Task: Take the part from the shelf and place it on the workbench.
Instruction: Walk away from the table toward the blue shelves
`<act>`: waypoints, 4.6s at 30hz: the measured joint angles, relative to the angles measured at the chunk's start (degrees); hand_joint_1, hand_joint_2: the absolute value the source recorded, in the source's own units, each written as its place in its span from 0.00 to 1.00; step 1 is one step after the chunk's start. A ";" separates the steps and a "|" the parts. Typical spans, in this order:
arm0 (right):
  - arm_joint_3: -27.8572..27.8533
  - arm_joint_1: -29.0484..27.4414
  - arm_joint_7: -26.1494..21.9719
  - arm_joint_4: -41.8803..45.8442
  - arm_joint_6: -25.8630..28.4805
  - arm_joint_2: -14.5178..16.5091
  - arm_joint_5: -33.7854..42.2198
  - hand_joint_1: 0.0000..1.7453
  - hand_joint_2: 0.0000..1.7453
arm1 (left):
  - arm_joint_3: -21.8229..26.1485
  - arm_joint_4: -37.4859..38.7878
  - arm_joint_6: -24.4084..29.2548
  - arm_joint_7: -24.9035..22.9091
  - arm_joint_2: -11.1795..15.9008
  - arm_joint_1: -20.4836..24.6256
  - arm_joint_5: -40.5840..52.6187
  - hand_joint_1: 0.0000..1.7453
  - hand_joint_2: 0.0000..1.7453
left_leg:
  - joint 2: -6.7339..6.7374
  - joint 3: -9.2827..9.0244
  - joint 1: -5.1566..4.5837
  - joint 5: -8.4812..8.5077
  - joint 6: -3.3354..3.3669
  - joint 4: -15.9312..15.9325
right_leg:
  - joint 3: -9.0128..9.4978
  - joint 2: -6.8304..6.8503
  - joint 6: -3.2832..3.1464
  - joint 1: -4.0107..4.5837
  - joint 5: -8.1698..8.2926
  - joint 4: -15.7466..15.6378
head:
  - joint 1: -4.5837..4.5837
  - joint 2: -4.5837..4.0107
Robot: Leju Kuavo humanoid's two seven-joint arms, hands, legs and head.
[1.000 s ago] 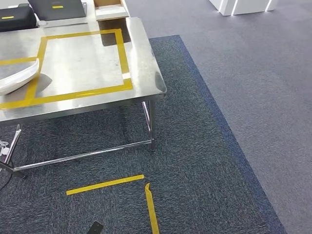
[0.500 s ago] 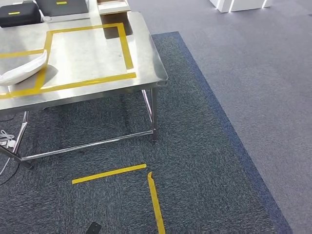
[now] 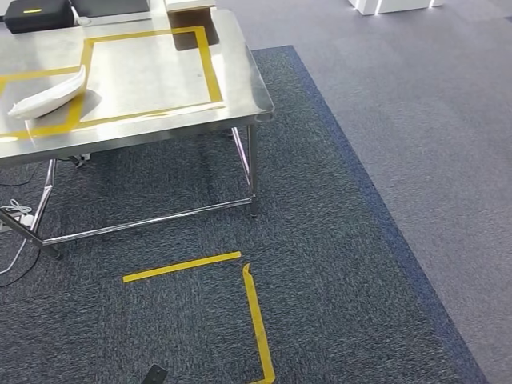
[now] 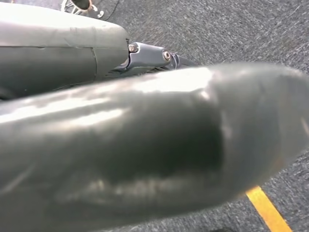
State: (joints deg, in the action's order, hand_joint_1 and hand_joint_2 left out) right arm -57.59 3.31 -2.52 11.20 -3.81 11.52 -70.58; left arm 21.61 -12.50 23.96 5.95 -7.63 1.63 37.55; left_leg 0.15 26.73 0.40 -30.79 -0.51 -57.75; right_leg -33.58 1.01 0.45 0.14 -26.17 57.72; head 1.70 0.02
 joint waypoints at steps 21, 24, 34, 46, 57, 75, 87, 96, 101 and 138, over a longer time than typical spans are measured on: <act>-0.01 0.06 1.09 0.01 0.25 0.05 -0.10 0.00 0.00 | 1.00 0.04 -0.11 0.07 -0.26 -0.33 -0.02 0.00 0.00 | 0.23 11.61 0.30 1.63 -0.42 -6.29 | 8.87 -0.34 -1.42 -0.17 -4.41 -4.45 | 0.17 0.00; 0.00 -0.05 0.90 0.01 -0.04 0.06 -0.62 0.00 0.00 | 1.26 0.04 -0.08 0.56 -0.27 -0.38 0.11 0.00 0.00 | 0.22 12.10 0.43 -2.27 -0.87 -15.59 | 6.13 0.16 -1.55 -0.15 -2.91 -3.65 | 0.04 0.00; 0.34 -0.22 0.07 0.01 -0.83 0.05 -1.92 0.00 0.00 | 1.62 0.04 0.17 1.09 -0.77 -0.36 0.96 0.00 0.00 | 1.26 2.01 0.35 0.65 1.62 0.35 | -0.04 2.69 1.13 0.05 -2.06 1.11 | 0.01 0.00; 1.15 -0.44 0.40 0.05 -0.79 -0.35 -2.73 0.00 0.00 | 1.72 0.04 -0.99 0.14 -1.35 -0.17 1.74 0.00 0.00 | -4.87 5.07 -0.89 3.77 2.32 0.22 | 3.89 -5.48 -2.02 0.58 -2.77 -0.72 | -0.21 0.00; 1.50 -0.56 0.43 0.03 -0.81 -0.20 -3.06 0.00 0.00 | 1.71 0.04 -1.73 -0.10 -1.05 -0.56 2.65 0.00 0.00 | 0.47 8.13 0.71 -0.15 -1.42 -9.01 | 3.98 3.05 -1.36 -0.32 -1.77 -2.33 | -1.00 0.00; 2.08 -0.66 0.51 0.05 -1.00 -0.22 -3.29 0.00 0.00 | 1.71 0.04 -1.75 -0.83 -1.16 -0.44 3.43 0.00 0.00 | -5.84 6.53 0.11 4.71 1.74 -0.27 | 4.02 -5.71 0.53 -0.66 -4.07 0.16 | -0.75 0.00; 3.52 -1.25 2.38 0.05 -0.98 -0.69 -6.77 0.00 0.00 | 2.19 0.07 -3.33 -0.94 -1.72 -1.01 2.77 0.00 0.00 | -0.09 11.26 0.16 -0.67 -0.37 -12.59 | 5.14 3.23 -0.95 -0.15 -3.57 -1.56 | -1.44 0.00; 5.37 -1.51 3.27 0.09 -1.01 -4.02 -8.02 0.00 0.00 | 2.40 0.26 -2.76 -1.93 -4.39 -0.62 4.00 0.00 0.00 | 1.80 5.18 -0.72 3.53 2.64 0.37 | 4.33 3.65 1.27 0.05 -6.88 1.77 | -1.15 0.00; 5.16 -2.20 3.68 0.10 -0.84 -4.97 -6.00 0.00 0.00 | 2.41 0.28 -2.55 -2.05 -4.96 -0.48 4.19 0.00 0.00 | -2.08 5.75 -0.55 4.06 3.16 0.33 | -2.71 -0.97 1.72 -0.35 -11.64 15.52 | -0.97 0.00; 6.52 -1.06 -2.33 -0.49 -1.00 -3.02 -9.99 0.00 0.00 | 4.14 0.31 -1.54 -0.49 -2.74 -1.38 6.32 0.00 0.00 | -7.23 6.50 -0.53 3.86 1.43 -0.87 | 4.09 -5.78 1.89 -1.17 -4.63 0.11 | -1.18 0.00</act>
State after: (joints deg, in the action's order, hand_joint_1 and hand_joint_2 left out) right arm -51.07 2.25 -4.85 10.72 -4.81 8.50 -80.58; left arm 25.75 -12.20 22.43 5.46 -10.37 0.25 43.87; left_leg -7.08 33.22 -0.13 -26.94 0.92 -58.61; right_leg -29.49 -4.77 2.34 -1.03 -30.80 57.83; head 0.52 0.02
